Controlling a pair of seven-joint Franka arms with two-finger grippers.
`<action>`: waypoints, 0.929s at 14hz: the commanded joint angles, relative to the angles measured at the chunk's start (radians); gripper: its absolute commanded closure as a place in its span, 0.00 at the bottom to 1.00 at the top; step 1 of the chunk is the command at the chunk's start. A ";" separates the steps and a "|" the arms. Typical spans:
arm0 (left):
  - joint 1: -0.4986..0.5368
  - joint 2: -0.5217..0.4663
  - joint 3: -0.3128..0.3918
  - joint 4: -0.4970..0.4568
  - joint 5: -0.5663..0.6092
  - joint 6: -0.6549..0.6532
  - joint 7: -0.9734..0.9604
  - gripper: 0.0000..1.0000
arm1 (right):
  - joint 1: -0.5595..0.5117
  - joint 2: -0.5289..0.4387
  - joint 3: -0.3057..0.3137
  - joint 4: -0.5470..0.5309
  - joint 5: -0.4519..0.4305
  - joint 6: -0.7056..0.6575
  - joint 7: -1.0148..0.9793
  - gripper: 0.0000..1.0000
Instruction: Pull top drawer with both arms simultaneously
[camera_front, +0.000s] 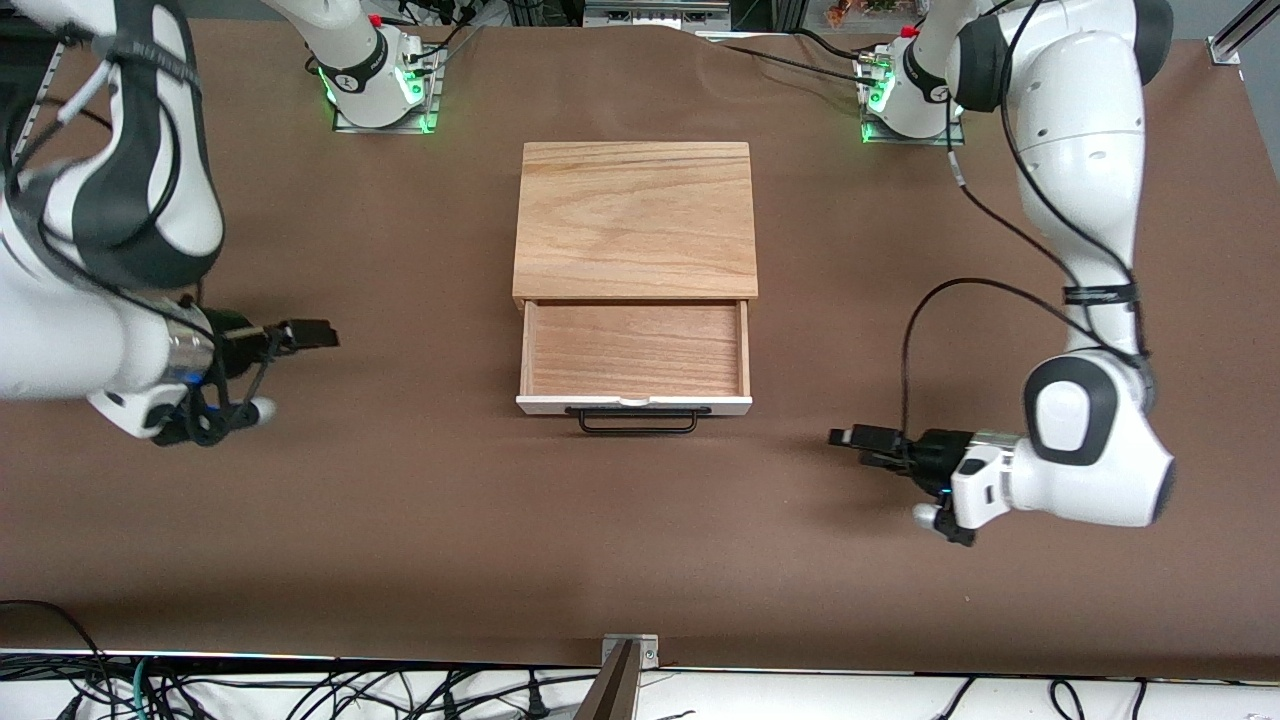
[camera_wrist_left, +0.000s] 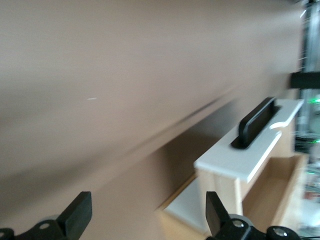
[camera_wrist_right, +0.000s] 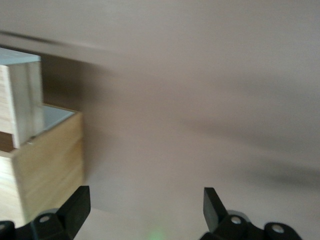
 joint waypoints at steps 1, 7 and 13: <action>0.011 -0.097 0.014 -0.007 0.195 -0.023 0.033 0.00 | 0.008 -0.089 -0.010 -0.026 -0.085 -0.040 0.024 0.00; 0.019 -0.331 0.011 -0.022 0.605 -0.021 0.031 0.00 | -0.090 -0.331 0.022 -0.271 -0.137 0.055 0.045 0.00; 0.049 -0.576 -0.087 -0.190 0.899 -0.046 -0.012 0.00 | -0.262 -0.488 0.202 -0.508 -0.153 0.190 0.139 0.00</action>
